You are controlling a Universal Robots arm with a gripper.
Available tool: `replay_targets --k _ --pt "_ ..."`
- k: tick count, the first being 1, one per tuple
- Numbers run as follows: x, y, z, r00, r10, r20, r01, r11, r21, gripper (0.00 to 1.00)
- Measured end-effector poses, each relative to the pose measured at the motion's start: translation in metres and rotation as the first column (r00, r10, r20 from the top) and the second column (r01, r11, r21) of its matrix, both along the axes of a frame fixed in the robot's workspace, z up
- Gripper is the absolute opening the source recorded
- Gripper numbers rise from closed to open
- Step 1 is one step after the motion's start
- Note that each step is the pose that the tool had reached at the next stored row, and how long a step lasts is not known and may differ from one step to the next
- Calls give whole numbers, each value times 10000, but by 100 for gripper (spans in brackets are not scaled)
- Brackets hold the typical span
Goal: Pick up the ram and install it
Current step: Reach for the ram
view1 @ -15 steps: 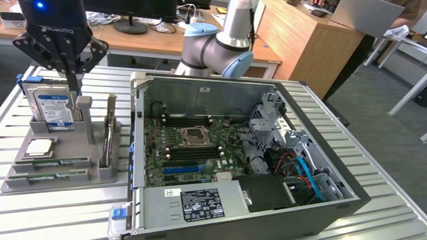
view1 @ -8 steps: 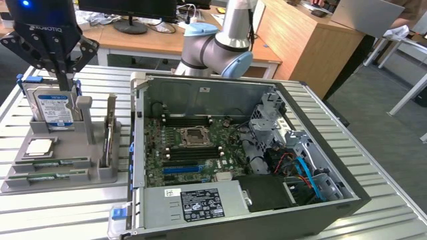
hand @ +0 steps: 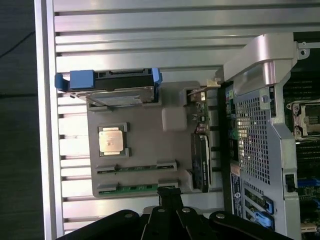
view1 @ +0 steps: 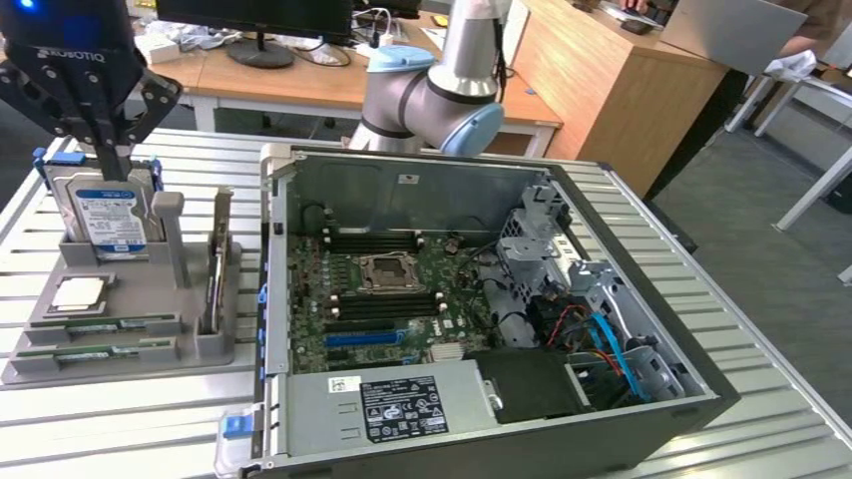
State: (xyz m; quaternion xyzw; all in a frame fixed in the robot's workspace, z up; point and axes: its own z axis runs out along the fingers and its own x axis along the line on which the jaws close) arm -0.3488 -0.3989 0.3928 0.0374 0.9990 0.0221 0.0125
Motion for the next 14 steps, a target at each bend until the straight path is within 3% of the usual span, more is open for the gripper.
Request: replay_targets --k 14 --pt "-216 0 -1 10000 0 0 0 10000 1 10"
